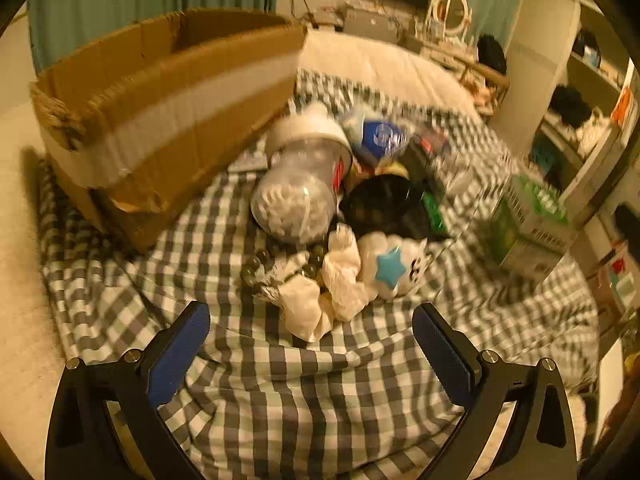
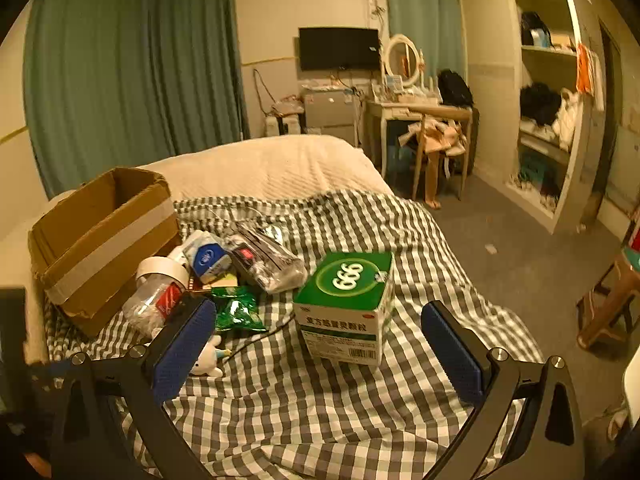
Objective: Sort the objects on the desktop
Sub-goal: 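Grasp the white lace cloth with the left tool while the right tool grasps the green medicine box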
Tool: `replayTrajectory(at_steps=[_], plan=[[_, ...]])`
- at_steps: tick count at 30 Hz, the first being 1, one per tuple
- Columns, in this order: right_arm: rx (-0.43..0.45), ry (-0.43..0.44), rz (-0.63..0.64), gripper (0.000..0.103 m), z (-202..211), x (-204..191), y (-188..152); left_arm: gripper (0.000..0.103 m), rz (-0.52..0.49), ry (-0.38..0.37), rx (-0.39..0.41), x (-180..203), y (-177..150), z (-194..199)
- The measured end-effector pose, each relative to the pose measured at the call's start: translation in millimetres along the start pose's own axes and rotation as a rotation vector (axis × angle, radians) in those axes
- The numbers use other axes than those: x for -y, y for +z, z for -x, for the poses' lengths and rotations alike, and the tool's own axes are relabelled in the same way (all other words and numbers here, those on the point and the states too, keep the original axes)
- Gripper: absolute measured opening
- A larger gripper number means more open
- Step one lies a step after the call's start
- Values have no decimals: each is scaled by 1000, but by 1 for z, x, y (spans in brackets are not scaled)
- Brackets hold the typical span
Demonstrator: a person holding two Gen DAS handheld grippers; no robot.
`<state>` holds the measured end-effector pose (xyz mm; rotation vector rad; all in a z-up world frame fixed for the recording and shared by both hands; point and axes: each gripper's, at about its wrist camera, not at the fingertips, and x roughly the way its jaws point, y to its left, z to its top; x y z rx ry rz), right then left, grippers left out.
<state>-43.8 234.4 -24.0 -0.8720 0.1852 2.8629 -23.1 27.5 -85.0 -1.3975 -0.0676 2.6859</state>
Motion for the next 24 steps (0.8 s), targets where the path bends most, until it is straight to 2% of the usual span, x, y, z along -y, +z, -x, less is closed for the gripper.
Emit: replayTrajectory(at_steps=[3, 8, 11, 13, 15, 17, 19, 21, 24], plan=[[-26, -9, -24, 103, -8, 6, 0, 103, -33, 23, -33, 3, -2, -16], [-68, -29, -34, 103, -29, 8, -1, 101, -37, 18, -56, 1, -1, -25], [-101, -59, -21, 103, -46, 2, -1, 101, -14, 17, -90, -6, 1, -36], [-116, -119, 12, 103, -62, -5, -3, 96, 16, 9, -120, -11, 2, -46], [-117, -179, 38, 103, -70, -7, -6, 84, 38, -2, -150, -14, 0, -56], [-124, -208, 39, 103, -82, -6, -6, 77, 43, 7, -165, -16, -3, -61], [-148, -191, 8, 103, -94, -3, -7, 65, 39, -3, -155, -17, -3, -59], [-170, -192, -2, 103, -106, -5, -7, 37, 41, -31, -149, -17, -1, -55], [-208, -206, 3, 103, -123, -7, -13, 22, 49, -62, -153, -19, 1, -50]])
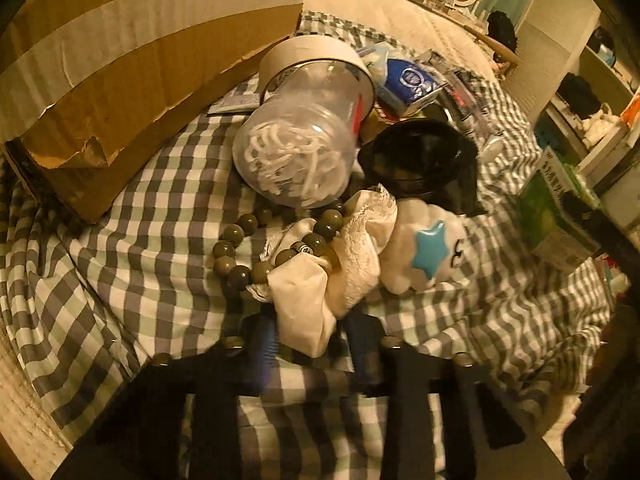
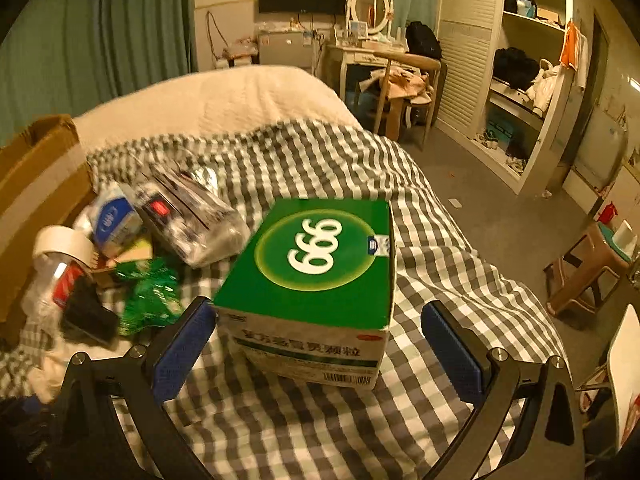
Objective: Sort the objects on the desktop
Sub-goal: 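Grasp the white lace cloth with the left tool while the right tool grasps the green medicine box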
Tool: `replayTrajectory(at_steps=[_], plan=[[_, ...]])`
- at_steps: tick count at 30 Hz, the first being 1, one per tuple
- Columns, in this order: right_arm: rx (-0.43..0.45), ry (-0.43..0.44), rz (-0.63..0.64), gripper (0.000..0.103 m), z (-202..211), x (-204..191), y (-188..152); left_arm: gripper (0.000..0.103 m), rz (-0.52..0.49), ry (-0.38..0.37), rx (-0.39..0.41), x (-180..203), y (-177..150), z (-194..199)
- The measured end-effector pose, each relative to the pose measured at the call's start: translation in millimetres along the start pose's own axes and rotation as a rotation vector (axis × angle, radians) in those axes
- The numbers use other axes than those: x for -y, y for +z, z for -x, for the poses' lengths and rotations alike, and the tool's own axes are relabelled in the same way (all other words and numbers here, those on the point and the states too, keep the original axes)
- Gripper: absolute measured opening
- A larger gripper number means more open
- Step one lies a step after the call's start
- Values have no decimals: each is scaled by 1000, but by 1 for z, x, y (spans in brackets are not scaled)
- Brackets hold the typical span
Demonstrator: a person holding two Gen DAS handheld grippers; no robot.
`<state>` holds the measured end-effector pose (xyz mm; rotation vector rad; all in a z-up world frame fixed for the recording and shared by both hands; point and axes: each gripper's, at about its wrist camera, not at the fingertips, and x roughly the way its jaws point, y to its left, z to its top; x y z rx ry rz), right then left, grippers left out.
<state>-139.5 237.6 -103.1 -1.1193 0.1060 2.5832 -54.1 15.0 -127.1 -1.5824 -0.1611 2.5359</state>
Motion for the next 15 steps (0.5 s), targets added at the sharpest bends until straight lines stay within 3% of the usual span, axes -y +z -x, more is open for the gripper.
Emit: replayTrajectory(at_steps=[5, 7, 15], plan=[[-40, 10, -52, 99, -7, 17, -3, 15, 17, -27, 15, -6, 1, 10], [-32, 41, -72, 78, -2, 25, -2, 15, 43, -59, 21, -10, 0, 18], [-9, 92, -63, 77, 37, 36, -9, 14, 18, -45, 85, 3, -8, 51]])
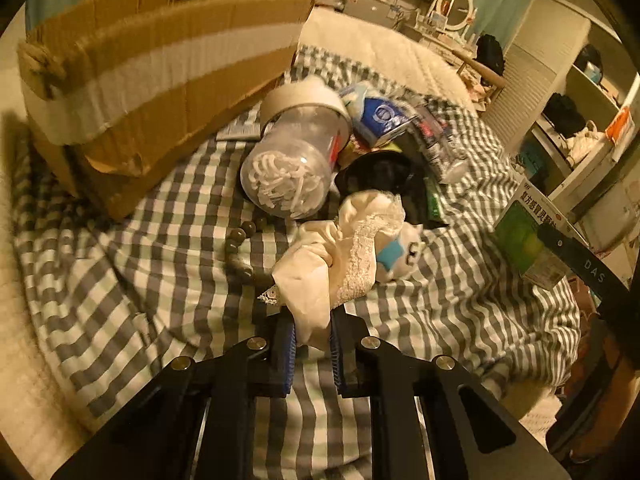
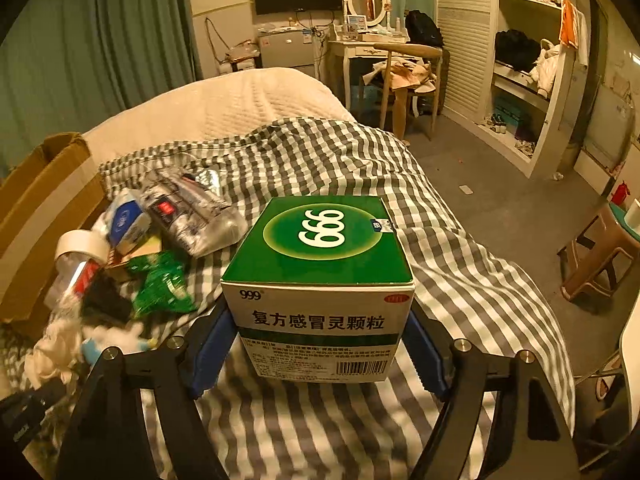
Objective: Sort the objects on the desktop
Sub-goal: 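Grasp the white lace cloth with the left tool while the right tool grasps the green medicine box, then carry both items over the cardboard box and open both tools to drop them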
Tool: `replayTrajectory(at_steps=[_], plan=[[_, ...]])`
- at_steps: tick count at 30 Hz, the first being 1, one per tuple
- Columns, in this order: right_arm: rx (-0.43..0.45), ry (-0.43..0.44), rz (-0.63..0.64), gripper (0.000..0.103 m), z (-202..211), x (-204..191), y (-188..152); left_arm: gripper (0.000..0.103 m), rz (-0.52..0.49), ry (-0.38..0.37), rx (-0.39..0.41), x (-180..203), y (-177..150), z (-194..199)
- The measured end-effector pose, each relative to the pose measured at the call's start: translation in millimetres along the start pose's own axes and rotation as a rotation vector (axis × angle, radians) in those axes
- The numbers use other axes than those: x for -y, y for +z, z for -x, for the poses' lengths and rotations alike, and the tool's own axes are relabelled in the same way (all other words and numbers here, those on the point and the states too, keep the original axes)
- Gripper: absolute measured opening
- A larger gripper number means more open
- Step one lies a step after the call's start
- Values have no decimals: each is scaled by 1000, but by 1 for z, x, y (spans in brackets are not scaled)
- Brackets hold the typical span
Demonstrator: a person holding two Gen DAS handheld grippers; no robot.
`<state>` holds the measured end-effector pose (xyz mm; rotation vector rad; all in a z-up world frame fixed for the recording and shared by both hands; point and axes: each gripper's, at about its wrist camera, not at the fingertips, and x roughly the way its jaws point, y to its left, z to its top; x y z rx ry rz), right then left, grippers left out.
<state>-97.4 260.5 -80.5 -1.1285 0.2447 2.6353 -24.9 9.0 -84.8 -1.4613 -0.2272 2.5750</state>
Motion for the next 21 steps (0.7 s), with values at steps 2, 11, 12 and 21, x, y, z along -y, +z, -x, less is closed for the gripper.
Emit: replayTrajectory(at_steps=[2, 11, 12, 21], plan=[[20, 14, 12, 77, 18, 1, -4, 14, 32, -30, 0, 2, -5, 6], [110, 169, 67, 77, 91, -19, -6, 14, 74, -55, 125, -8, -18, 61], [118, 179, 76, 77, 96, -23, -6, 14, 67, -51, 157, -8, -12, 71], [192, 396, 123, 77, 163, -93, 32, 14, 96, -64, 362, -38, 51, 144]])
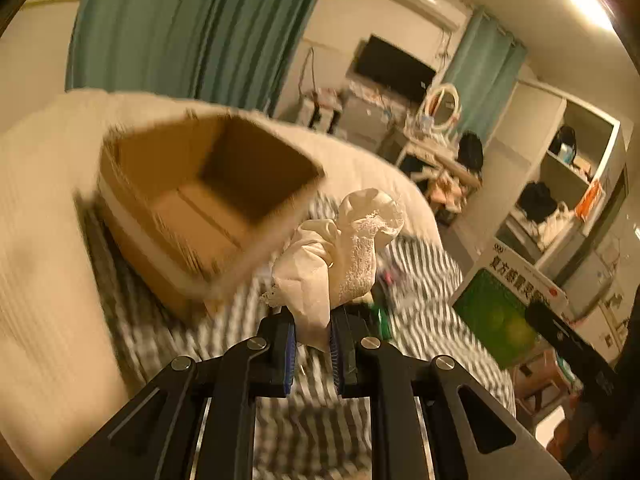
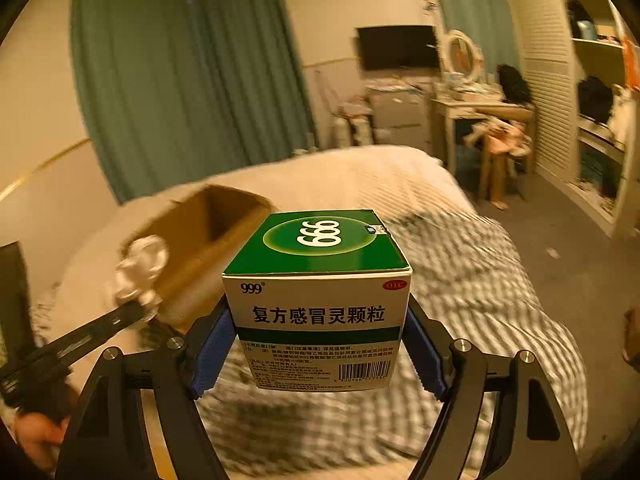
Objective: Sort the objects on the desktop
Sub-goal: 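Carry both items over the cardboard box and open both tools to drop them, then move both tools back over the pile of items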
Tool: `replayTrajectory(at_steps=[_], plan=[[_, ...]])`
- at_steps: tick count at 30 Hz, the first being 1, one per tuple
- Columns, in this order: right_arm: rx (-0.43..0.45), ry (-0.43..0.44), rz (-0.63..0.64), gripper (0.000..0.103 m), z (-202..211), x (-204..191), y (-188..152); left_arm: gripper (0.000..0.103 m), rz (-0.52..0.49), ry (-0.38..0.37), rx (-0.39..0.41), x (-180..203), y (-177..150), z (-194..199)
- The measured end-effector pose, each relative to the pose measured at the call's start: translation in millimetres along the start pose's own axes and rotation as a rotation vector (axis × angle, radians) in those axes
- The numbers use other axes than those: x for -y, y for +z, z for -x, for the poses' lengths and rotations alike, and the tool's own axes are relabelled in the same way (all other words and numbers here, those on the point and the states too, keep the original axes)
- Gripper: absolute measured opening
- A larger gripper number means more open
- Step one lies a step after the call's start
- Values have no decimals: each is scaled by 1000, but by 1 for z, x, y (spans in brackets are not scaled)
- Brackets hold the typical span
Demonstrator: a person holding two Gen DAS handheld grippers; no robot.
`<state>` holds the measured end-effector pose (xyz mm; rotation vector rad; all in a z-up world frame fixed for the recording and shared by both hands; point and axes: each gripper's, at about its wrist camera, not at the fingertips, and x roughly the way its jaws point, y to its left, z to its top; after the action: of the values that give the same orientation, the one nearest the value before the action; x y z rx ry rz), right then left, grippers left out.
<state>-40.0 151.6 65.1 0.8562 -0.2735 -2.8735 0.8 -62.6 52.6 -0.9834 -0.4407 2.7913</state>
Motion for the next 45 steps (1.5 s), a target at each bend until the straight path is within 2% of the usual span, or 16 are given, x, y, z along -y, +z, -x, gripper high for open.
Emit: replayTrajectory(at_steps=[4, 7, 9, 13, 16, 19, 21, 22, 23, 24, 26, 27, 32, 38, 43, 45], plan=[[29, 71, 50, 77, -11, -46, 30, 14, 9, 66, 68, -21, 47, -5], [39, 145, 51, 77, -39, -85, 52, 14, 48, 104, 95, -43, 74, -22], [25, 181, 35, 77, -57, -95, 59, 14, 53, 132, 121, -56, 84, -33], [-9, 235, 33, 77, -119, -127, 74, 14, 68, 186, 114, -89, 86, -56], [-9, 229, 48, 77, -142, -133, 84, 14, 106, 213, 94, -111, 84, -72], [-38, 236, 42, 77, -187, -147, 96, 14, 91, 222, 86, -116, 86, -82], [-50, 244, 41, 79, -200, -152, 97, 15, 67, 225, 86, -113, 86, -86], [-56, 261, 33, 80, -207, -154, 99, 18, 68, 219, 87, -113, 84, -88], [-58, 285, 22, 84, -207, -154, 102, 27, 69, 208, 84, -113, 82, -89], [-57, 292, 18, 95, -208, -154, 105, 46, 69, 195, 80, -111, 81, -90], [-27, 261, 24, 98, -196, -154, 115, 74, 60, 195, 89, -107, 80, -88], [-10, 253, 26, 98, -189, -151, 118, 77, 56, 197, 102, -106, 80, -86], [43, 221, 26, 98, -124, -124, 118, 81, 18, 204, 140, -91, 76, -65], [42, 145, 12, 98, -56, -67, 97, 81, -16, 163, 69, -65, 45, -43], [11, 40, 6, 98, -19, -3, 58, 82, -100, 133, 22, -26, 15, -35], [-11, 22, -4, 98, -18, 13, 38, 90, -108, 118, 7, -17, -4, -35]])
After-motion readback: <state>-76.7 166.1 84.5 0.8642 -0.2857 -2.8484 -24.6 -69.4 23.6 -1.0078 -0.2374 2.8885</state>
